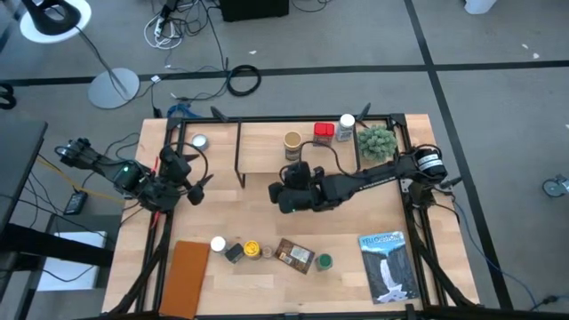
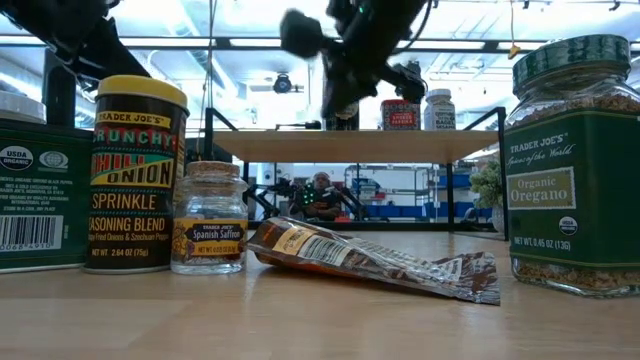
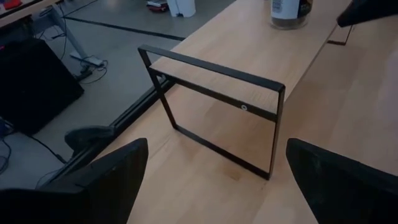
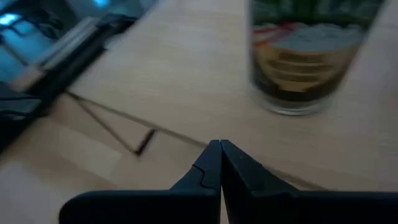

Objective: Shelf spices
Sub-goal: Put the brown seasoning bottle on the shelf

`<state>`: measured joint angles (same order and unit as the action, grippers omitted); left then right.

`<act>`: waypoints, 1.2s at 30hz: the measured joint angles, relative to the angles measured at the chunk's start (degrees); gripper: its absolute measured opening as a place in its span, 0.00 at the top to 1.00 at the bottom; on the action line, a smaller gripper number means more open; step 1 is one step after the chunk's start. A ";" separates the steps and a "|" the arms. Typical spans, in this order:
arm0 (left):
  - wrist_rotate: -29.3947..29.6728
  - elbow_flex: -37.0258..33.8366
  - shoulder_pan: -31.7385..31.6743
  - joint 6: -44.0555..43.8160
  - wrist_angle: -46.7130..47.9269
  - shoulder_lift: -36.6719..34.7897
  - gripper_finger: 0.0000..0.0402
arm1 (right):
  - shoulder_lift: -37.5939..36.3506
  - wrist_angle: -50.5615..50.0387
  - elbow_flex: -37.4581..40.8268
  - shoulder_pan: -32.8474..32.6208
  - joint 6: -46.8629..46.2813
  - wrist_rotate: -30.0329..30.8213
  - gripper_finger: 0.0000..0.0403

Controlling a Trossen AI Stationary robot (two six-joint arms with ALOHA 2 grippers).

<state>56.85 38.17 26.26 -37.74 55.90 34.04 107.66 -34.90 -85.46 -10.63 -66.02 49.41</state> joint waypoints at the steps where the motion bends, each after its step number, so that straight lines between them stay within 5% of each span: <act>1: -0.01 0.00 0.00 0.02 0.25 0.00 0.03 | 0.00 -0.56 0.01 0.27 -0.28 -0.04 1.00; 25: 1.43 0.00 0.00 0.04 1.68 0.00 0.03 | -0.07 1.30 -0.01 12.05 9.42 -7.35 1.00; 36: 1.44 0.00 0.00 0.04 1.60 0.00 0.03 | -0.04 5.08 0.01 11.91 12.23 -7.61 1.00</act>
<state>58.29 38.17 26.26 -37.69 57.50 34.04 107.61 -29.82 -85.45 1.28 -53.79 41.80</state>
